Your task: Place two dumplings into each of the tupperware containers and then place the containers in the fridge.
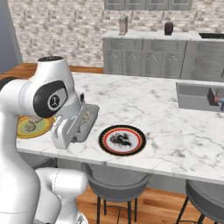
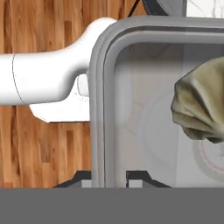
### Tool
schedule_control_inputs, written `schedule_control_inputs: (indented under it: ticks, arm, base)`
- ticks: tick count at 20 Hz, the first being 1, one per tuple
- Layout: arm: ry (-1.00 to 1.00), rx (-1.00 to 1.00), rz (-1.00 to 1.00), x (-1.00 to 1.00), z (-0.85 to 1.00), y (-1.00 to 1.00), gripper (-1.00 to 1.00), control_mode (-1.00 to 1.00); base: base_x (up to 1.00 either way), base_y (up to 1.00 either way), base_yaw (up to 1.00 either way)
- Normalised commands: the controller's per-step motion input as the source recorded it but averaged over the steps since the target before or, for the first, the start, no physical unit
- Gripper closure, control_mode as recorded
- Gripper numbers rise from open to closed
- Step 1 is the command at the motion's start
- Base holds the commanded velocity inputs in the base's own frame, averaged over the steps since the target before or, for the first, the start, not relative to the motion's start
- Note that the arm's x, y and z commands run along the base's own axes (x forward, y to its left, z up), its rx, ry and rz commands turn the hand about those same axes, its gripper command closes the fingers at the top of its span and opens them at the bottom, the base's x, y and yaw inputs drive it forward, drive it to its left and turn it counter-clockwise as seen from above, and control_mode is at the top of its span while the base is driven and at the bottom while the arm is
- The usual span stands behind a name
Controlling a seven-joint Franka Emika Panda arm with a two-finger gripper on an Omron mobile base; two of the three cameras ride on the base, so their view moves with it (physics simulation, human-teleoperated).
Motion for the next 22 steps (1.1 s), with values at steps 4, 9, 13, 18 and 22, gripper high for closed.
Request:
schedule_control_inputs:
  ticks: [4,9,13,18,22]
  arm:
    - [-0.01,0.01,0.00,0.00,0.04,0.00,1.00,-1.00]
    - [-0.08,0.00,0.00,-0.07,0.09,0.03,1.00,-1.00]
    - [-0.10,0.00,0.00,-0.03,0.05,0.06,1.00,-1.00]
    - [0.00,0.00,0.00,-0.01,0.12,0.03,1.00,-1.00]
    - [0.00,0.00,0.00,0.00,0.07,0.00,1.00,-1.00]
  base:
    - [0.00,0.00,0.00]
    - [0.00,0.00,0.00]
    - [0.00,0.00,0.00]
    - [0.00,0.00,0.00]
    - [0.00,0.00,0.00]
